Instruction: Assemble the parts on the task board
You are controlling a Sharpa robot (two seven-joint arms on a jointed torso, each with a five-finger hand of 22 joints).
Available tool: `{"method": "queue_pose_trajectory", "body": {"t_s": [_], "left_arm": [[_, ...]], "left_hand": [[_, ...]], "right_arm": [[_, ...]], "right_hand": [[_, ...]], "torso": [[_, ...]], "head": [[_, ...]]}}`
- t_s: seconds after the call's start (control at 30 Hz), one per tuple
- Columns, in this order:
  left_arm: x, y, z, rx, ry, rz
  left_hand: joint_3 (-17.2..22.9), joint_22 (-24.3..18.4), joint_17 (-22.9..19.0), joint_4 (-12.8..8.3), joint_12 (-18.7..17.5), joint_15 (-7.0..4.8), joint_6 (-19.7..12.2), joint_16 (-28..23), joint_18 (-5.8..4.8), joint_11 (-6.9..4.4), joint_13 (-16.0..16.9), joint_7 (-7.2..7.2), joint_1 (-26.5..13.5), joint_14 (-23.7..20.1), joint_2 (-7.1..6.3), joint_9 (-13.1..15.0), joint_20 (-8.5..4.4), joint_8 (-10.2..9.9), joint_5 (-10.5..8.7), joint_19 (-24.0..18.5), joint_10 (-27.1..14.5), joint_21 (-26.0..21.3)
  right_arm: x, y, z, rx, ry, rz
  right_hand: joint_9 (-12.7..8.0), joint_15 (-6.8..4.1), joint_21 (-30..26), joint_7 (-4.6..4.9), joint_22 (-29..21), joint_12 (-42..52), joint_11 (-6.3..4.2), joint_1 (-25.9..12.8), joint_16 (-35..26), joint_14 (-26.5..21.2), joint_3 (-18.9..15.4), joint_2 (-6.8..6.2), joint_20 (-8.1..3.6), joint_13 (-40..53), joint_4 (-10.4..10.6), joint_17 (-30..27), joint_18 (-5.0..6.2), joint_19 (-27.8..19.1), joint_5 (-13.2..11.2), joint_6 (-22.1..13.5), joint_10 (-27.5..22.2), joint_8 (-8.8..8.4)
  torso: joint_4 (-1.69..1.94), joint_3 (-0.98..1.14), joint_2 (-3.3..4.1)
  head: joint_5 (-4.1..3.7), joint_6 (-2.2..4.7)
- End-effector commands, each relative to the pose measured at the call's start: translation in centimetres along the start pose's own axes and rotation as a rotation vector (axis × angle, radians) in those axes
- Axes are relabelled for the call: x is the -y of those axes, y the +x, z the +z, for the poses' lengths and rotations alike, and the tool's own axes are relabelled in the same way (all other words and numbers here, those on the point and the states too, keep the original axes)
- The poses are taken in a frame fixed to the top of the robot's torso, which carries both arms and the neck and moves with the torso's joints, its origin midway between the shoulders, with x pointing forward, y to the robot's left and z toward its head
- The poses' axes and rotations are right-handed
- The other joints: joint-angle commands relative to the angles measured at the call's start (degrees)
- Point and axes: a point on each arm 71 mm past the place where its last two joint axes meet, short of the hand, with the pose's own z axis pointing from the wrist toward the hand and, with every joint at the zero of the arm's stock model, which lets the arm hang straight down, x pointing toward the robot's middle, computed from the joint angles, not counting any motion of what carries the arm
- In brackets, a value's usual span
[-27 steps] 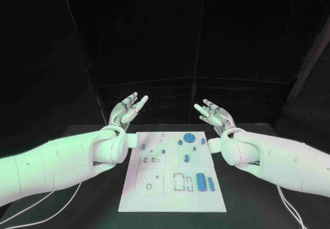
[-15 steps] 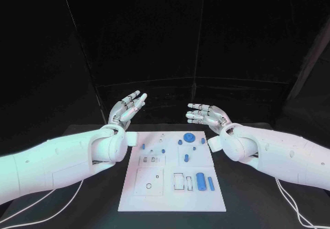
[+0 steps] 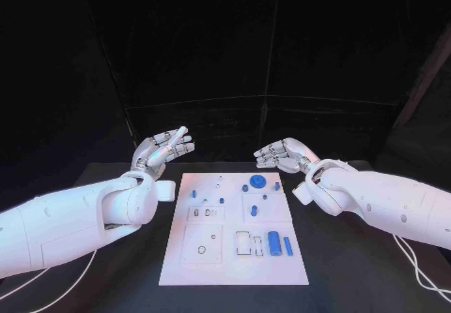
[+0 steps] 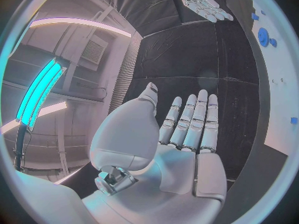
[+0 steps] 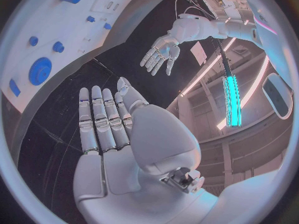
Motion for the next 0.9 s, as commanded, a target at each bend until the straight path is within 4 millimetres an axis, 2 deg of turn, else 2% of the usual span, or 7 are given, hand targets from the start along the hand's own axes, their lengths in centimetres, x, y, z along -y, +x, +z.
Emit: {"method": "queue_pose_trajectory", "body": {"t_s": [0.03, 0.3, 0.43, 0.53, 0.6, 0.7, 0.9], "left_arm": [[0.5, 0.5, -0.6, -0.048, 0.028, -0.036], [1.4, 1.0, -2.5, -0.097, 0.024, -0.071], [1.6, 1.5, -3.2, -0.118, 0.013, -0.087], [1.7, 2.0, -3.6, -0.136, 0.006, -0.101], [1.8, 2.2, -3.9, -0.146, 0.003, -0.109], [1.9, 2.4, -4.0, -0.152, 0.002, -0.114], [1.9, 2.3, -4.1, -0.153, 0.000, -0.115]], "left_hand": [[-0.6, 0.2, -0.2, -0.3, -0.7, -0.48, 0.4, 0.5, 0.88, -0.07, -0.3, 3.61, 0.6, 1.9, 0.08, -0.3, -0.04, -0.2, 0.20, 2.6, 0.7, 0.7], [-1.1, -0.2, -0.7, -1.1, -1.5, -0.50, 1.0, -0.3, 0.86, -0.05, -0.3, 3.61, 1.3, 2.4, 0.53, -0.7, -0.15, -0.7, 0.20, 4.0, 1.2, 0.6], [-1.4, -0.4, -1.0, -1.3, -2.0, -0.37, -0.2, -0.9, 0.78, 0.17, -0.4, 3.94, 1.3, 2.2, 0.69, -1.0, -0.13, -1.3, 0.20, 4.2, 1.0, 0.3], [-1.5, -0.5, -1.2, -1.3, -2.2, -0.29, -0.4, -1.1, 0.73, 0.27, -0.4, 4.08, 1.3, 2.2, 0.76, -1.1, -0.12, -1.5, 0.20, 4.3, 0.9, 0.1], [-1.5, -0.5, -1.2, -1.3, -2.2, -0.29, -0.4, -1.1, 0.73, 0.27, -0.4, 4.08, 1.3, 2.2, 0.76, -1.1, -0.12, -1.5, 0.20, 4.3, 0.9, 0.1], [-1.6, -0.6, -1.2, -1.4, -2.3, -0.28, -0.4, -1.1, 0.72, 0.28, -0.4, 4.09, 1.3, 2.2, 0.78, -1.1, -0.12, -1.5, 0.20, 4.3, 0.9, 0.1], [-1.6, -0.6, -1.2, -1.4, -2.3, -0.27, -0.5, -1.2, 0.71, 0.29, -0.4, 4.10, 1.3, 2.2, 0.84, -1.2, -0.12, -1.6, 0.20, 4.4, 0.9, 0.1]], "right_arm": [[-0.8, 0.0, 0.2, -0.057, -0.020, -0.199], [-2.3, -0.4, 1.2, -0.101, -0.010, -0.420], [-3.0, -0.2, 1.8, -0.116, -0.021, -0.537], [-3.2, 0.0, 2.2, -0.131, -0.014, -0.610], [-3.1, 0.2, 2.5, -0.146, 0.003, -0.652], [-3.1, 0.4, 3.0, -0.168, 0.028, -0.709], [-3.1, 0.8, 3.4, -0.200, 0.059, -0.767]], "right_hand": [[-0.1, -2.32, 4.2, -0.80, 1.7, -2.2, -1.46, -1.9, 0.2, 8.6, 2.6, -1.84, -2.27, -0.1, -0.8, 0.5, 0.71, 4.7, 4.3, 4.8, 5.8, -1.29], [0.0, -5.18, 12.1, -1.88, 5.8, -3.2, -3.15, -2.8, 2.0, 17.6, 4.9, -3.83, -5.43, 0.1, -0.7, 2.8, 0.64, 9.5, 3.9, 7.2, 10.6, -2.23], [0.0, -7.50, 20.2, -3.25, 10.4, -2.9, -4.49, -2.6, 5.6, 25.0, 5.8, -5.00, -8.14, 0.4, -0.7, 5.7, 0.59, 13.6, 4.6, 9.0, 13.9, -2.22], [-0.2, -7.79, 23.1, -2.92, 12.3, -3.6, -4.74, -2.8, 6.7, 26.9, 6.5, -5.46, -8.76, 0.3, -0.6, 7.0, 0.52, 13.5, 4.5, 8.6, 13.6, -2.98], [-0.5, -7.34, 23.8, -2.37, 12.8, -4.8, -3.89, -3.3, 6.2, 26.1, 6.7, -6.55, -8.59, 0.0, -0.6, 7.3, 0.28, 12.6, 4.6, 5.8, 10.9, -4.19], [-0.3, -7.33, 25.6, -2.18, 13.9, -4.5, -3.63, -3.7, 7.2, 27.7, 7.1, -7.19, -8.59, 0.1, -0.5, 8.3, 0.46, 12.9, 5.2, 4.3, 9.1, -3.91], [-0.1, -7.42, 31.5, -2.42, 17.0, -3.9, -3.85, -5.6, 17.8, 30.0, 8.8, -7.78, -9.17, 0.2, -0.5, 14.8, 0.73, 14.8, 5.0, 3.2, 7.9, -3.63]], "torso": [[0.49, -0.19, 1.67], [1.27, -0.67, 4.04], [1.45, -0.79, 5.09], [1.44, -0.78, 5.64], [1.45, -0.71, 5.97], [1.48, -0.61, 6.45], [1.41, -0.61, 7.13]], "head": [[-0.11, 0.48], [-0.96, 1.21], [-1.05, 1.68], [-0.99, 1.86], [-0.81, 2.01], [-0.73, 2.18], [-0.86, 2.50]]}}
